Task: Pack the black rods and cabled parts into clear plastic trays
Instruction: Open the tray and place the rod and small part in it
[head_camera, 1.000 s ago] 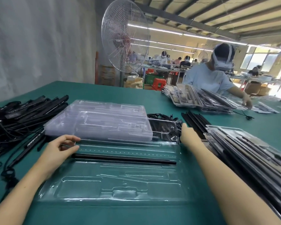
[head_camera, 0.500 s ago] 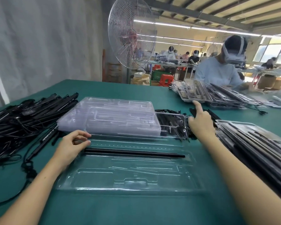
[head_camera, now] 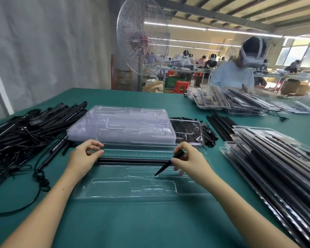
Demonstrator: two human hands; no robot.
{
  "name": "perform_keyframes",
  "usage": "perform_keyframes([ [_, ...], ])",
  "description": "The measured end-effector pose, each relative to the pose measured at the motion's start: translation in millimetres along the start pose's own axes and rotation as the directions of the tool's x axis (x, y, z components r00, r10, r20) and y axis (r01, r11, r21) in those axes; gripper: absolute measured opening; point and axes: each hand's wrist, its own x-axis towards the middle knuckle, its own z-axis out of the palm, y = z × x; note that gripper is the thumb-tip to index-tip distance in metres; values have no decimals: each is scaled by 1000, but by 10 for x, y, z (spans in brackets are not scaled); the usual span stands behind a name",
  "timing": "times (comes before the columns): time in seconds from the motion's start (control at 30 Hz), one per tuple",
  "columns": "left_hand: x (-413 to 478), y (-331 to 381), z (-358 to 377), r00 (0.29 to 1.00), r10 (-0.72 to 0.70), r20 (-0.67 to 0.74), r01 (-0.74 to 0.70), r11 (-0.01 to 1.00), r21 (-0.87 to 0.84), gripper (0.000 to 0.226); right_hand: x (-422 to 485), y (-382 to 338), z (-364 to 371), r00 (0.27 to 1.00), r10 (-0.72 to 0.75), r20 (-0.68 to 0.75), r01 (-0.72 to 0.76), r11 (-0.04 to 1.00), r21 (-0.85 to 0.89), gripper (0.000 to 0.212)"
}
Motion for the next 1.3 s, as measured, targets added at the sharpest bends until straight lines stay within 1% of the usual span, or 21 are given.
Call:
perform_keyframes([
  [0.07,3,-11,-1,1000,3,3,-3,1000,15,26,-3,39,-50,1000,-13,-1,13,996,-89,17],
  [0.13,10,-23,0,1000,3,4,-3,1000,28,26,6,93,-117,999,-37,2,37,963,-265,24],
  [0.2,20,-34,0,1000,5,3,-5,999,40,27,3,140,-154,999,-43,22,48,936,-349,28],
  [0.27,27,-45,-3,1000,12,1,-12,999,51,29,-6,198,-145,997,-46,64,67,920,-386,24],
  [0.33,32,-56,-4,1000,19,2,-19,998,61,30,-10,252,-134,995,-49,88,83,898,-432,13],
  [0.4,38,-66,-5,1000,19,2,-20,998,59,30,-16,279,-167,998,-48,43,61,920,-388,9],
  [0.47,44,-71,-5,1000,21,3,-21,998,57,30,-15,278,-242,999,-26,-36,15,958,-285,11],
  [0.53,45,-68,-3,1000,27,4,-27,998,62,29,-16,274,-329,997,15,-76,-31,976,-215,15],
  [0.6,44,-58,-1,1000,30,0,-30,997,67,28,-27,283,-401,998,39,-45,-49,969,-242,16],
  [0.7,44,-41,13,1000,24,-10,-23,998,55,28,-55,309,-420,989,96,110,-58,950,-308,15],
  [0.73,41,-27,28,1000,23,-12,-23,998,55,28,-54,324,-414,985,107,137,-55,940,-338,15],
  [0.83,18,49,96,999,50,-12,-49,994,98,29,-12,364,-444,984,115,139,-59,934,-353,14],
  [0.9,-3,100,128,996,93,8,-93,978,189,29,6,398,-473,978,143,150,-91,947,-307,12],
  [0.93,-11,111,133,994,106,23,-109,965,241,28,4,423,-474,976,152,158,-103,954,-282,15],
  [1.03,-28,106,114,994,100,47,-110,936,333,28,-20,503,-433,983,122,134,-86,965,-248,20],
  [1.1,-31,103,102,994,95,47,-106,934,341,28,-32,530,-414,989,85,124,-53,968,-247,19],
  [1.3,-46,121,84,995,77,65,-94,938,332,25,-55,525,-462,987,50,152,-20,981,-194,14],
])
